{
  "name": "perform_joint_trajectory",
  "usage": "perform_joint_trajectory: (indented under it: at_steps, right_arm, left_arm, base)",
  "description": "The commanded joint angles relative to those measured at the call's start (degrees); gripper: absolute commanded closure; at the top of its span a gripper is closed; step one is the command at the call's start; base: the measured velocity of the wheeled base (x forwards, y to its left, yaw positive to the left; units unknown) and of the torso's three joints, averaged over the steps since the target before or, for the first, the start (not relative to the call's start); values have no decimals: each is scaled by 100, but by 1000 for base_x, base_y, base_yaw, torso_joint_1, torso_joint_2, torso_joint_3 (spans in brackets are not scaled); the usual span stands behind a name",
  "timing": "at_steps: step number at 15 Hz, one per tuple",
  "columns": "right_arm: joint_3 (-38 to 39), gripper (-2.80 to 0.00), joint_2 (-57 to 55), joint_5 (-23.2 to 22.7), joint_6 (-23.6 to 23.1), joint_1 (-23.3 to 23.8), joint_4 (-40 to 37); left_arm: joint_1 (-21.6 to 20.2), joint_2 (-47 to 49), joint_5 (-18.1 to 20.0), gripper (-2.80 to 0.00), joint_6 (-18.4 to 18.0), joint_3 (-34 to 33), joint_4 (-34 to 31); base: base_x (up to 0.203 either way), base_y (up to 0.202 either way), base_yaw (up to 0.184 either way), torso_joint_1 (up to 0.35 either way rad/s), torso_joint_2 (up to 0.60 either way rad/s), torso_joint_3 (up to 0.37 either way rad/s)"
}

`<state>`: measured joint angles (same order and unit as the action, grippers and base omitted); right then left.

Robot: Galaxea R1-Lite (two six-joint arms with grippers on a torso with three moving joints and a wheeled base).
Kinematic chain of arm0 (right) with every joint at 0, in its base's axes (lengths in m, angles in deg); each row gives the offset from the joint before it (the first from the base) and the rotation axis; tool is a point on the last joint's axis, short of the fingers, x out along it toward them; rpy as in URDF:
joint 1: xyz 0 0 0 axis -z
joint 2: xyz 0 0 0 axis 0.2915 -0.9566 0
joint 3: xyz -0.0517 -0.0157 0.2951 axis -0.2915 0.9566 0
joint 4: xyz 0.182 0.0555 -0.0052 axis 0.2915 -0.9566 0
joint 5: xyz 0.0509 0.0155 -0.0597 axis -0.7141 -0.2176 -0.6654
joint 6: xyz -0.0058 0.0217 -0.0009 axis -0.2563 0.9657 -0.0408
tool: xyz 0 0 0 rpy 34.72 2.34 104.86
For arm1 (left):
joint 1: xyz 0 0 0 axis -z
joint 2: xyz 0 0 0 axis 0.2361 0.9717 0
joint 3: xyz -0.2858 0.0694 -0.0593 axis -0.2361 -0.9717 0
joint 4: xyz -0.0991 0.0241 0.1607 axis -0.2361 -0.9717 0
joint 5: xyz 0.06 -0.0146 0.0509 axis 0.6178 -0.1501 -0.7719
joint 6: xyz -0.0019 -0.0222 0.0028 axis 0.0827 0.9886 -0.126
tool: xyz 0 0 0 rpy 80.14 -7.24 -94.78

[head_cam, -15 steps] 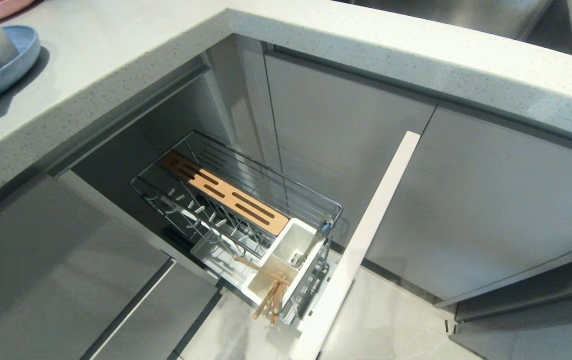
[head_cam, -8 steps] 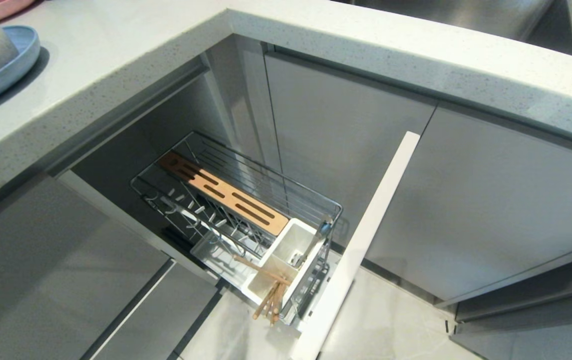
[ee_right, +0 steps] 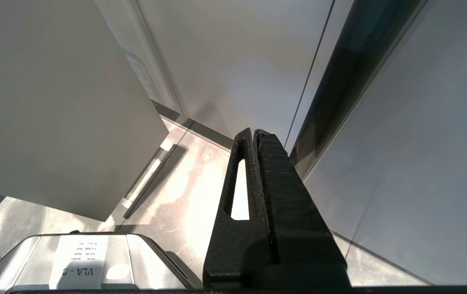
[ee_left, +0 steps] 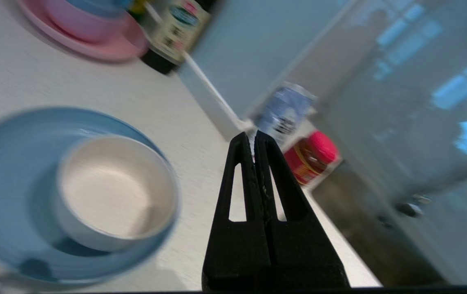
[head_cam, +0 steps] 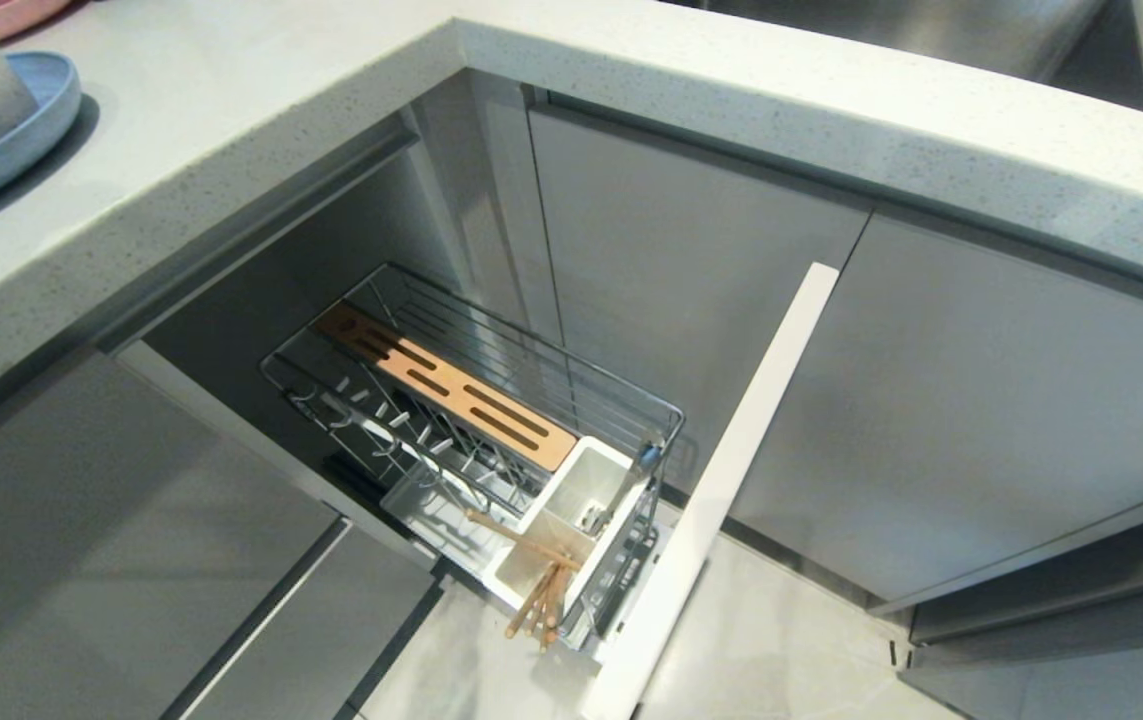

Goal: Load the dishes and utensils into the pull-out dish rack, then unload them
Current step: Take the chopsticks out of the cupboard

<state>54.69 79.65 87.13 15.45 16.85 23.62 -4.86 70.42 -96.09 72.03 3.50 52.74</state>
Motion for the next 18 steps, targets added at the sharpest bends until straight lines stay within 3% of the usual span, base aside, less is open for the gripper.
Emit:
perform_joint_trajectory:
  at_steps: [1, 7, 9, 13, 17, 18]
  right_arm:
    - [9, 0, 24, 5, 1, -7, 1]
    - [9, 0, 24, 1, 1, -1, 6]
    - [8, 0, 22, 2, 1, -2, 1]
    - [9, 0, 24, 0, 1, 1, 0]
    - [9, 0, 24, 0, 1, -2, 4]
    - [9, 0, 24, 0, 1, 1, 7]
  left_arm:
    - [702, -13, -63, 0, 154, 37, -62]
    - [2654, 544, -110, 0, 466, -24, -1335]
    - [3094, 871, -117, 0, 521, -117, -1798]
    - [3619, 1399, -119, 0, 593, -275, -2536]
    - [3810, 1898, -91, 0, 588, -541, -3508]
    - [3905, 1966, -86, -280, 585, -589, -3633]
  base:
    - [0, 0, 0, 0, 0, 0]
    - [0, 0, 0, 0, 0, 0]
    - [0, 0, 0, 0, 0, 0]
    - [0, 0, 0, 0, 0, 0]
    - [0, 0, 0, 0, 0, 0]
    - [0, 0, 0, 0, 0, 0]
